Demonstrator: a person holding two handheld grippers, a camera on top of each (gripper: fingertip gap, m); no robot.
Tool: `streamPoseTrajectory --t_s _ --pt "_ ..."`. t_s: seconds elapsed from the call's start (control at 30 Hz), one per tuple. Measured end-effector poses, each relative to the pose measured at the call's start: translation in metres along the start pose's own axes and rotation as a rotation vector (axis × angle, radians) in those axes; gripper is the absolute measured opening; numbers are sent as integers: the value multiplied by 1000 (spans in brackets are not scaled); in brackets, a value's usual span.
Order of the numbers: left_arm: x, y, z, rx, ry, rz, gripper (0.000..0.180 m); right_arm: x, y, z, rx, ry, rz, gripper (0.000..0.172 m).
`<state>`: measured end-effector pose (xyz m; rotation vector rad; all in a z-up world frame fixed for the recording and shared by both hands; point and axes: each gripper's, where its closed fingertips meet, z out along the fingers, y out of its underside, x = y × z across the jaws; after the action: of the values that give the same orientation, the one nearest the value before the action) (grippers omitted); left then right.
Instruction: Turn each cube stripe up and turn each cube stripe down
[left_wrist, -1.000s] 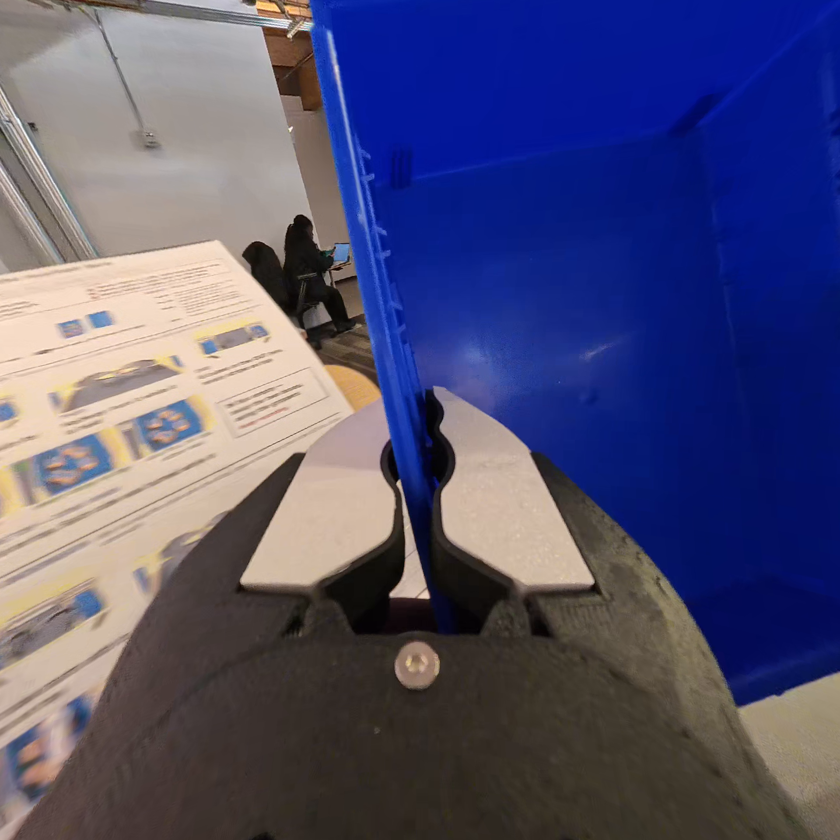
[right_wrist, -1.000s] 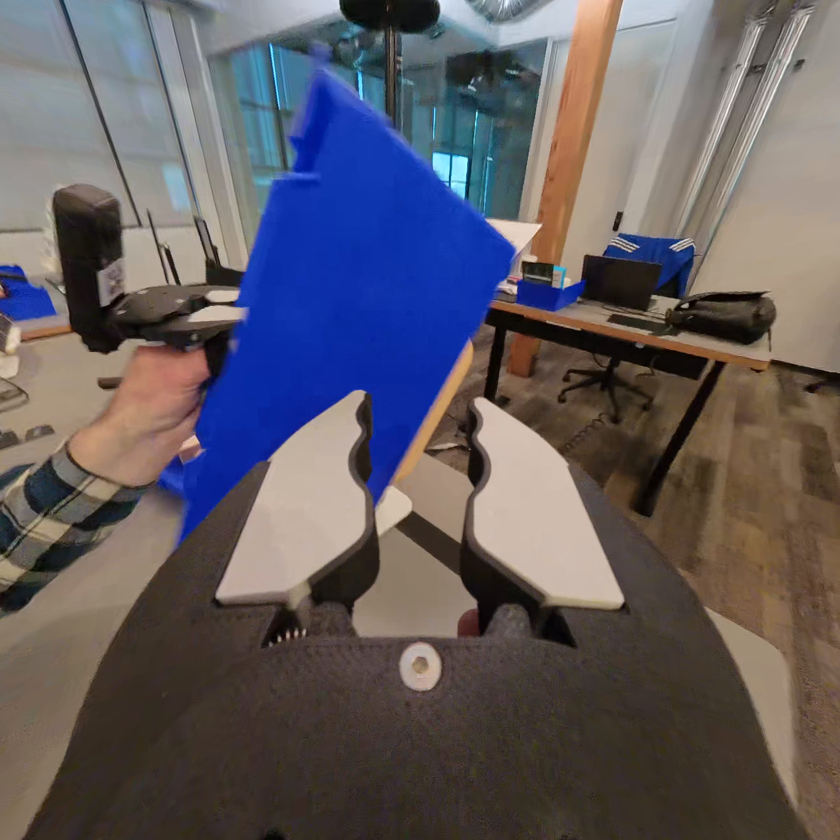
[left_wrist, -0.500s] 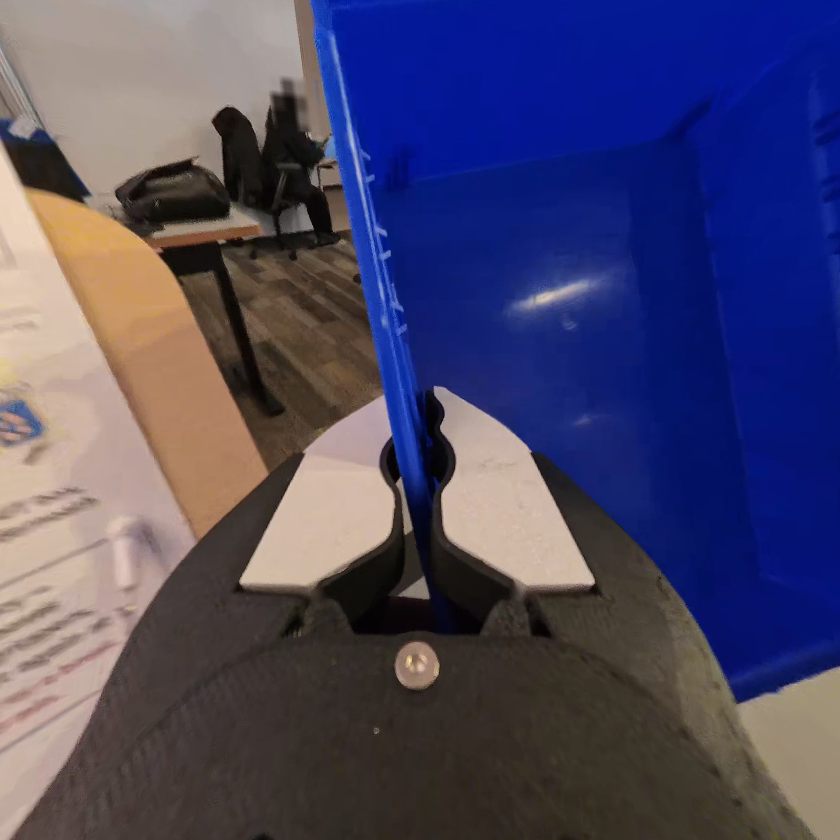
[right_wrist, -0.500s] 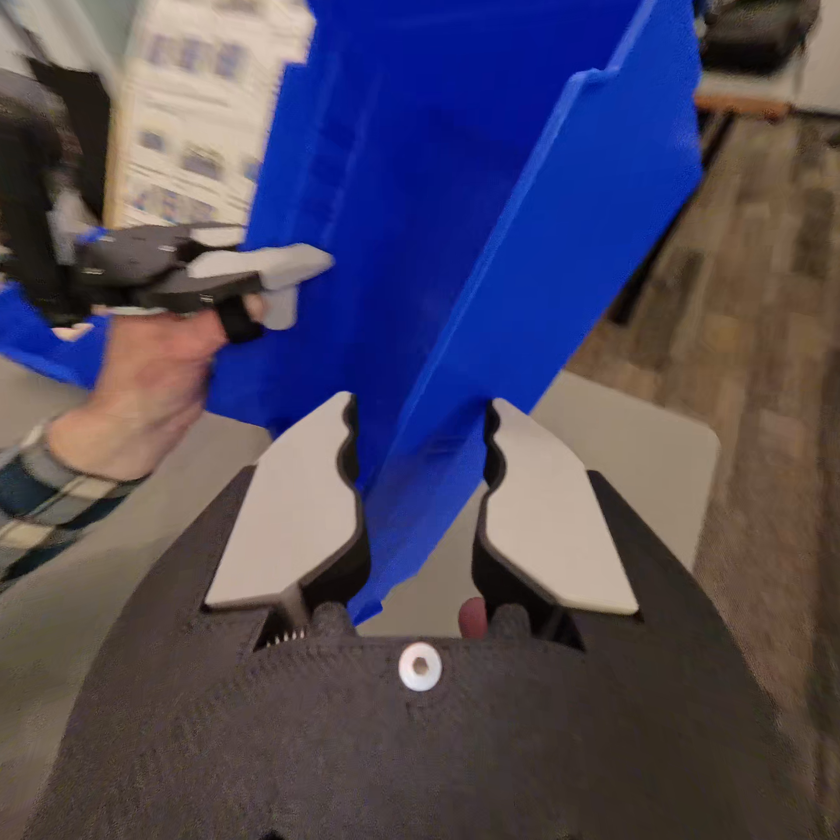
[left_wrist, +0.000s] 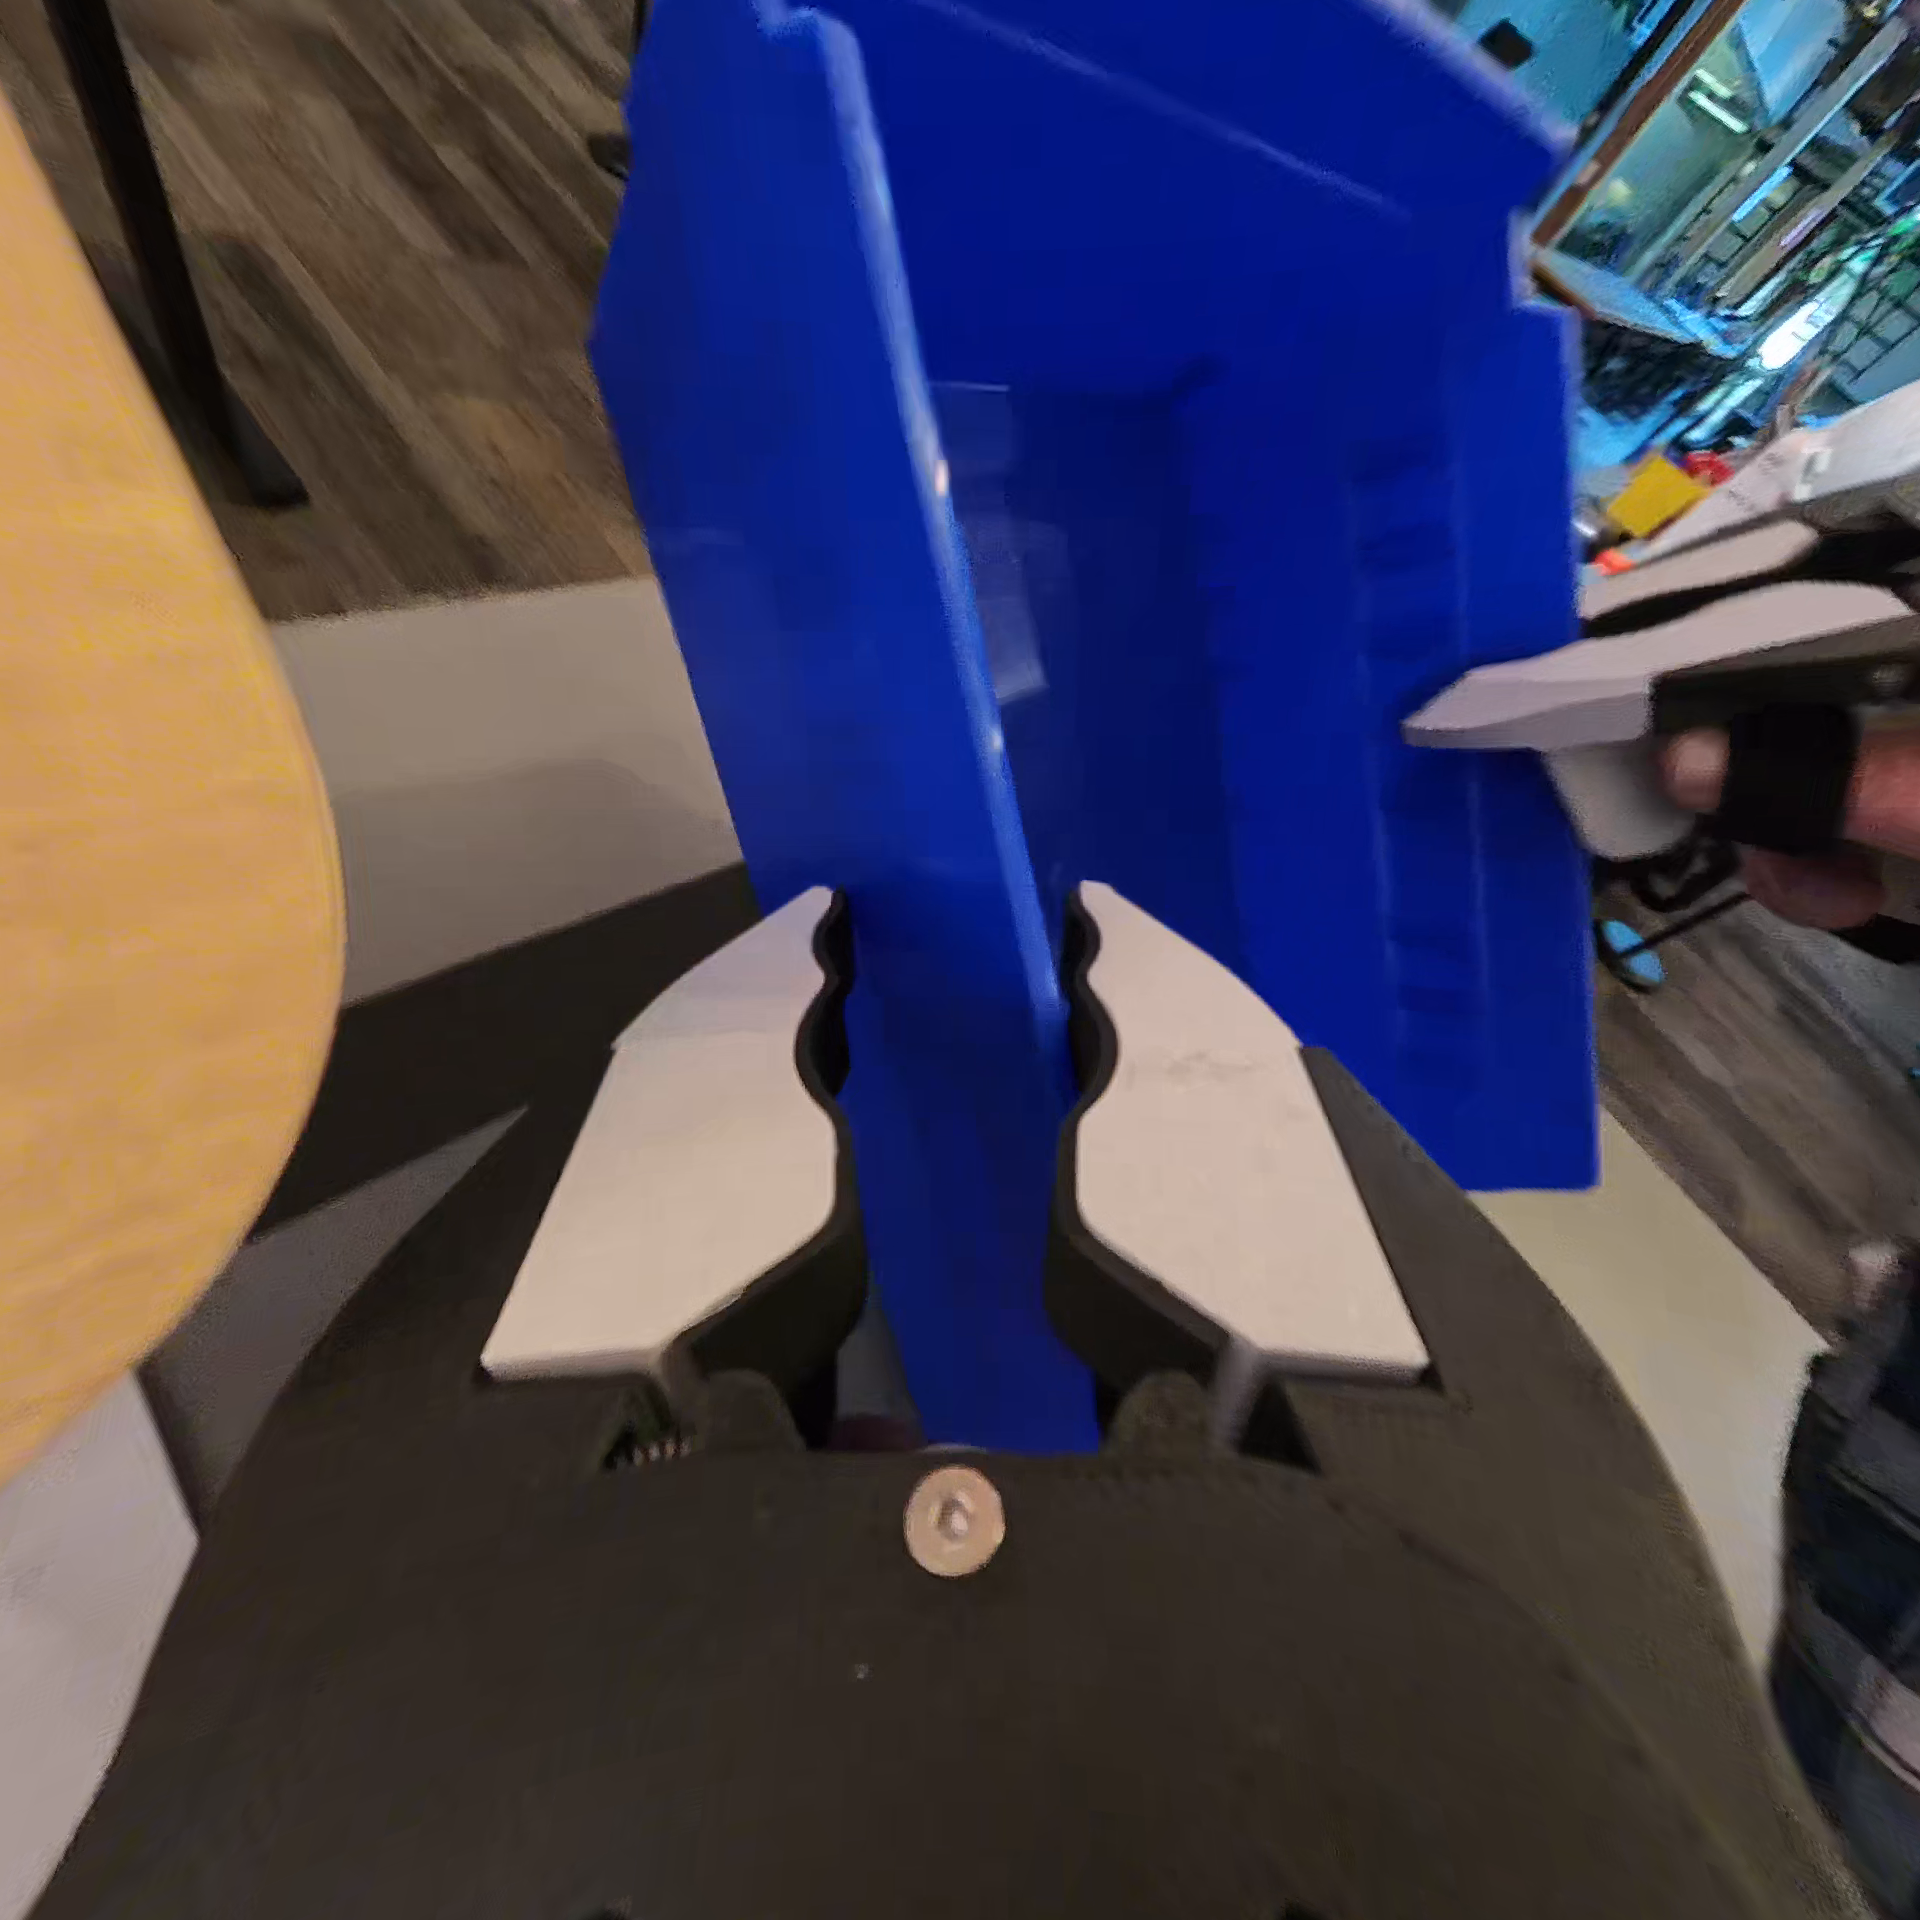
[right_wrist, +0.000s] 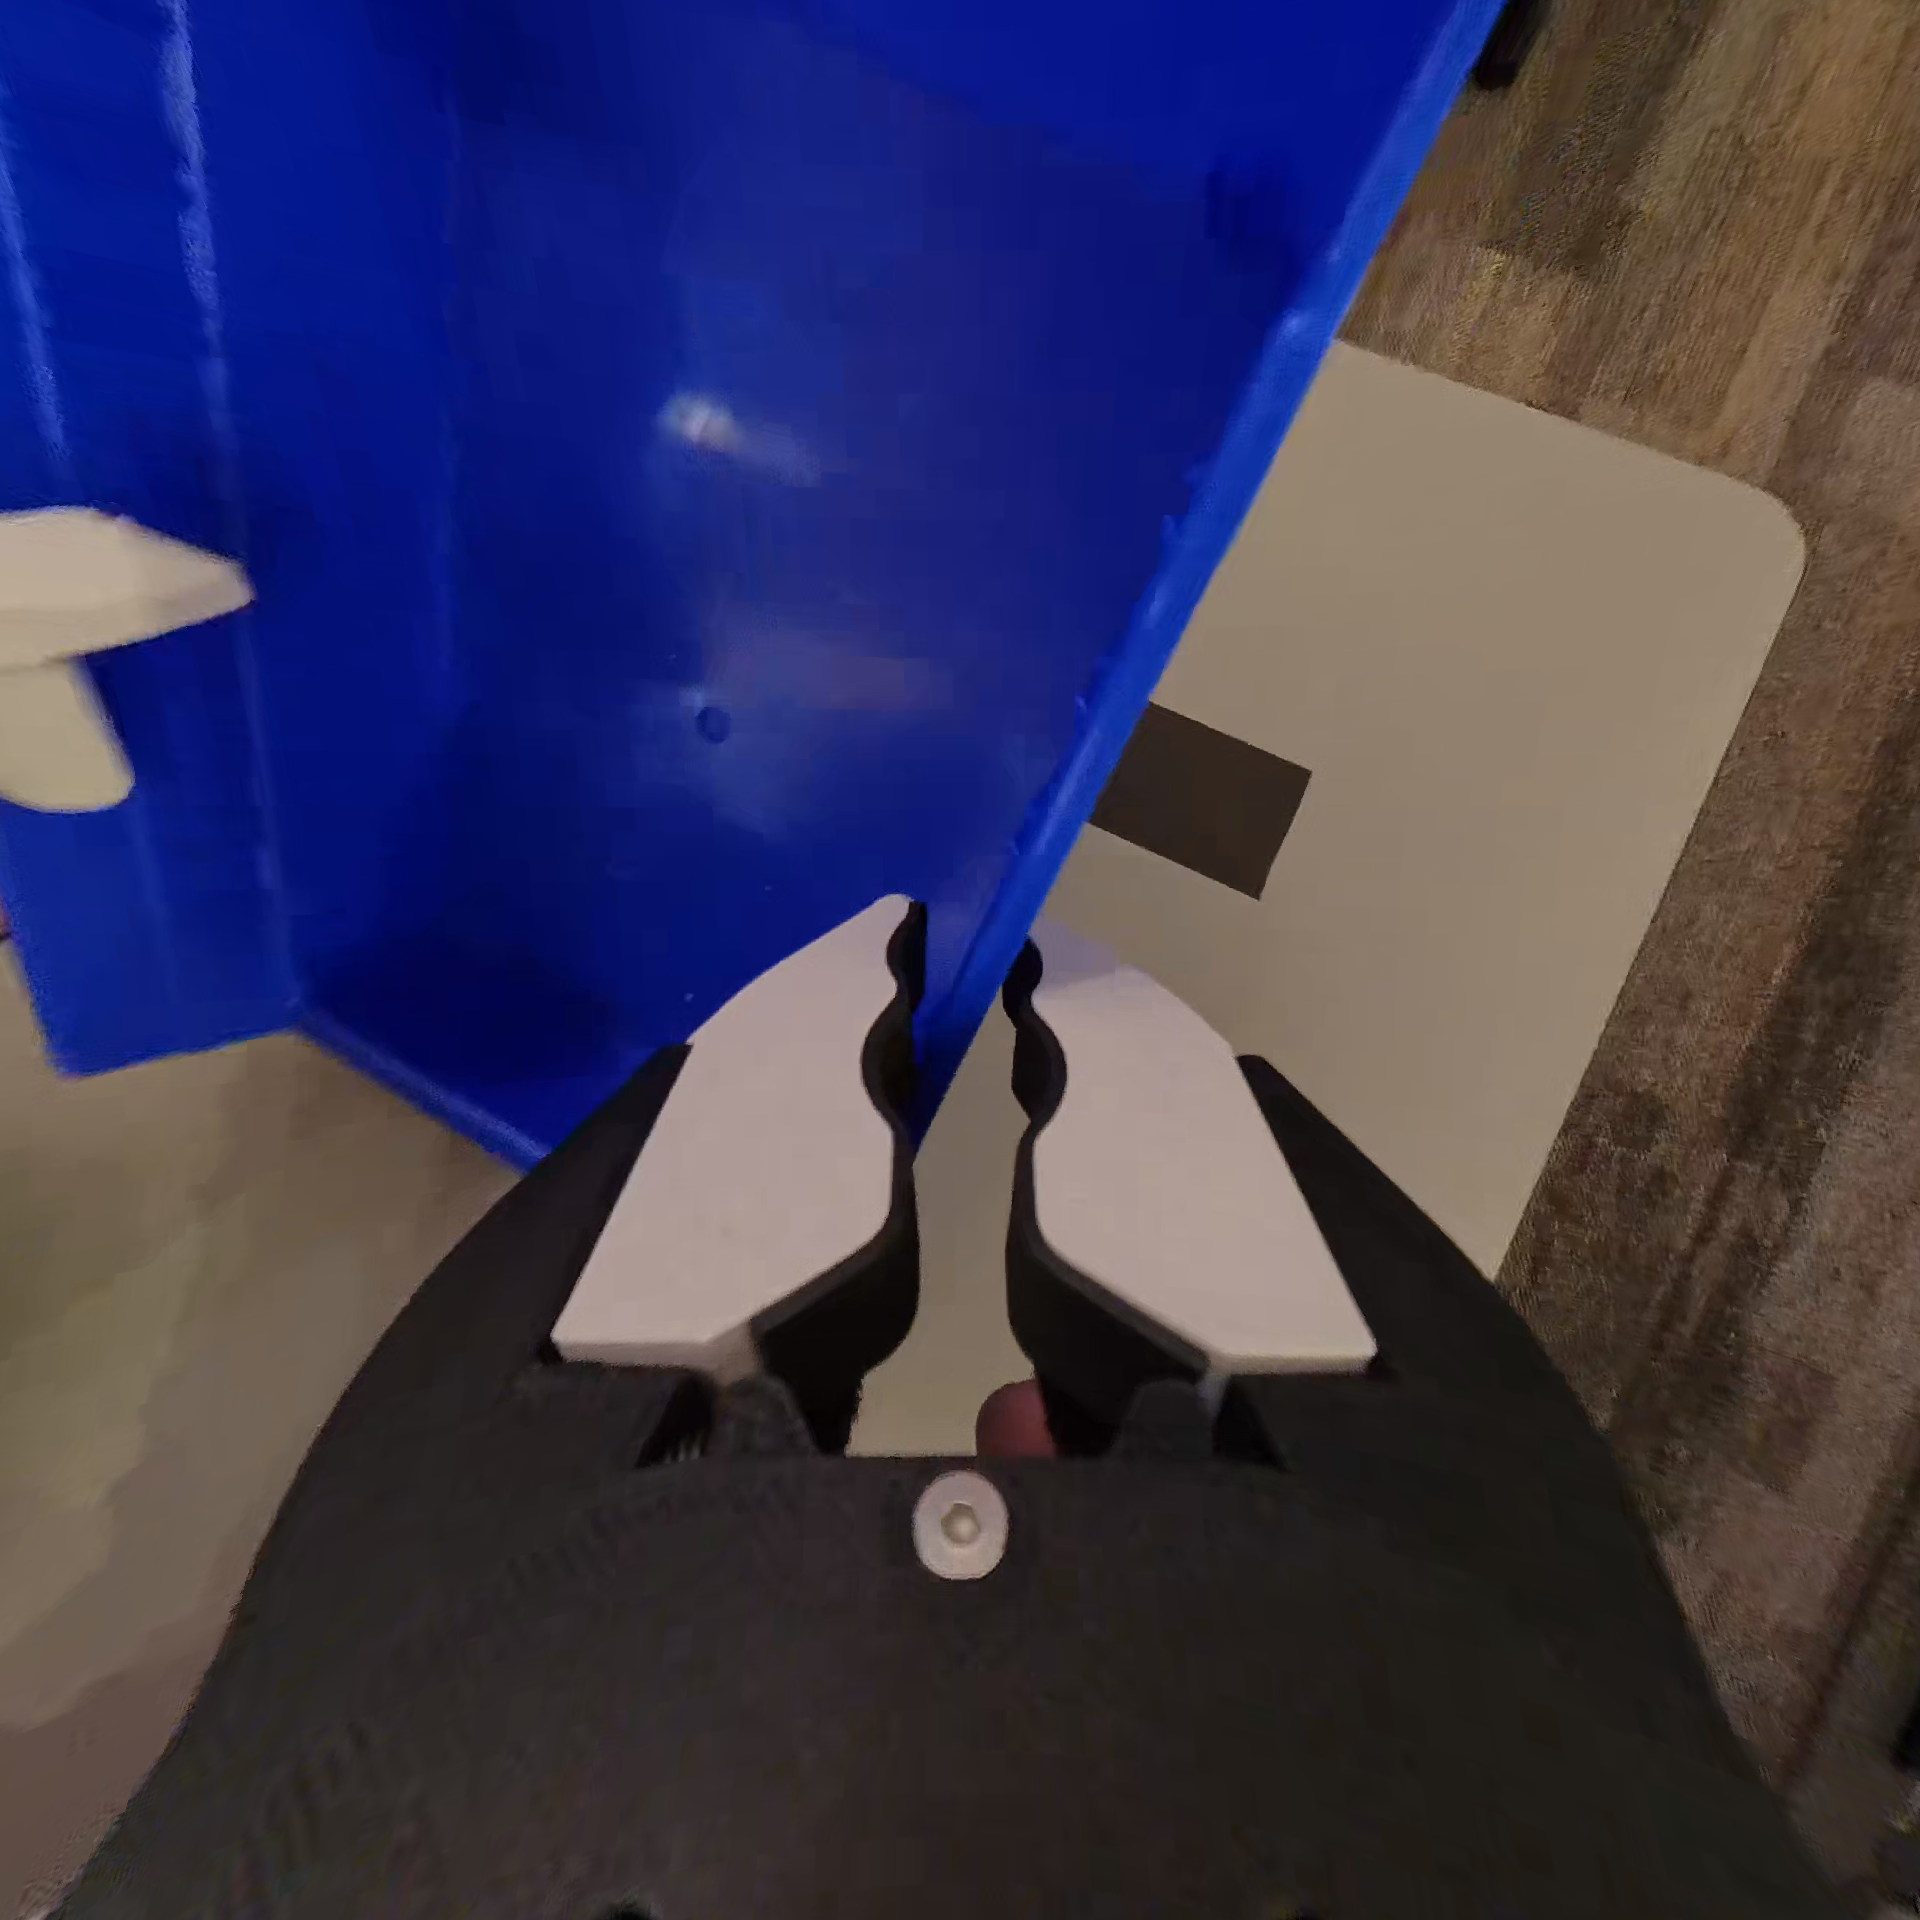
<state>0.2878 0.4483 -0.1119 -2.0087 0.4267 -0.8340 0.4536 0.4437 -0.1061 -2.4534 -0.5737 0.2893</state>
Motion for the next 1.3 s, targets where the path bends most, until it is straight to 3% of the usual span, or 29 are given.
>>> streamPoseTrajectory --t_s 0.13,0.5,0.7,0.77,0.83,0.97,1.07,1.2,1.3 --pt "4 29 -1 -76 45 -57 57 1 8 21 -91 23 -3 15" --pt "-3 62 14 -160 142 -232 83 14 33 74 -231 42 30 13" --pt "-1 62 5 -153 167 -212 90 8 29 69 -196 -40 85 17" --pt "4 62 -6 -124 177 -213 91 7 21 58 -160 -30 90 15" --pt "12 59 -24 -63 192 -198 80 5 15 45 -146 -1 63 16" --pt "35 60 -63 -69 273 -149 67 -6 -9 15 -33 28 33 8" --pt "49 62 -101 -79 288 -35 67 -21 -22 -4 7 56 -26 9" --pt "49 67 -143 -81 236 152 64 -23 -8 -1 -82 82 -59 25" --pt "56 85 -139 -109 188 259 63 -11 13 19 -192 85 -27 33"
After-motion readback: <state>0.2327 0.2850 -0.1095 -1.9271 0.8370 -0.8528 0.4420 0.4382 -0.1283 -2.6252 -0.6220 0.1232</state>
